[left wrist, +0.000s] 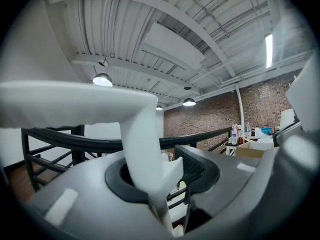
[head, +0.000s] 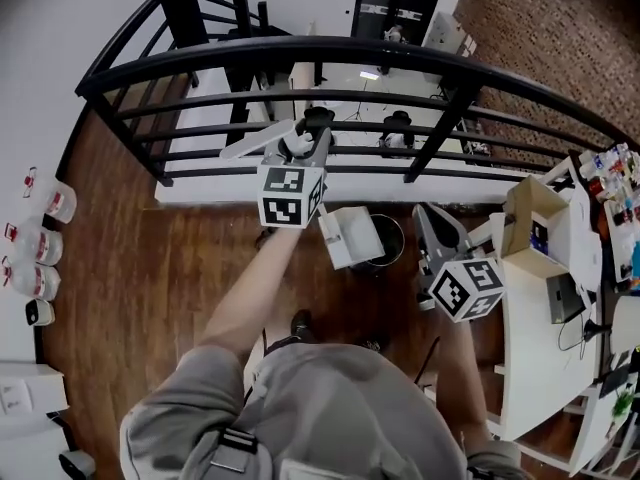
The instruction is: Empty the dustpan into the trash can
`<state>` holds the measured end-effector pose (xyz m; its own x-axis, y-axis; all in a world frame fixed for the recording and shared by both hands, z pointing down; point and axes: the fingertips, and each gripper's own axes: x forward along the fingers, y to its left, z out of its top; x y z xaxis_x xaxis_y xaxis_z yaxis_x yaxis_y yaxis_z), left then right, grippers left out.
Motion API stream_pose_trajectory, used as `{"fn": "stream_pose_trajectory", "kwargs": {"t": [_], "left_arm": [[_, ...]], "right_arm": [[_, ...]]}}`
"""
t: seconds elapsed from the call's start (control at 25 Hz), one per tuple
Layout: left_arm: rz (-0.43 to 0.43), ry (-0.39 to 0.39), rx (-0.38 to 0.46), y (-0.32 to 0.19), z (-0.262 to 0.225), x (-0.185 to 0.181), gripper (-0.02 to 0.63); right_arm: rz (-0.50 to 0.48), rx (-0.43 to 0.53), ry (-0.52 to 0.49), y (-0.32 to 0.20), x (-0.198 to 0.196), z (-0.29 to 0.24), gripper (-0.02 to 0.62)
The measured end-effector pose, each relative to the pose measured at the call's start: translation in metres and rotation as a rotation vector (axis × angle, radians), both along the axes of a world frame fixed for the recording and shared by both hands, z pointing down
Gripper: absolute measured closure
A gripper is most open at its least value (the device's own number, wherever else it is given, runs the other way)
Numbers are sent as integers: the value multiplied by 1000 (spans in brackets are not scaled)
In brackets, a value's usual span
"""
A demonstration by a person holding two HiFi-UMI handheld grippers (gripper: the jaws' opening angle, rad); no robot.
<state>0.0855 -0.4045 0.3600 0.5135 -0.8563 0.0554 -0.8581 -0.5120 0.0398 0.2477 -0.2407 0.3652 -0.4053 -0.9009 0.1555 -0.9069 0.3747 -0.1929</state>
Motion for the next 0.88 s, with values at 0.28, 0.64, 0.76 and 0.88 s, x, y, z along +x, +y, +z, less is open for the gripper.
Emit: {"fn": "stream_pose_trajectory", "kwargs": {"t": [0.28, 0.64, 0.76, 0.88], "left_arm": [[36, -32, 76, 14, -28, -64, 459], [-13, -124, 32, 18, 36, -161, 466], [-9, -148, 7, 20, 74, -191, 466], [-9, -151, -19, 24, 112, -215, 468]], "right_arm": [[-64, -4, -6, -15, -69, 5, 595], [-222, -47, 1, -39, -150, 22, 595], [-273, -83, 12, -44, -175, 36, 595], [-307, -134, 24, -46, -193, 56, 595]]}}
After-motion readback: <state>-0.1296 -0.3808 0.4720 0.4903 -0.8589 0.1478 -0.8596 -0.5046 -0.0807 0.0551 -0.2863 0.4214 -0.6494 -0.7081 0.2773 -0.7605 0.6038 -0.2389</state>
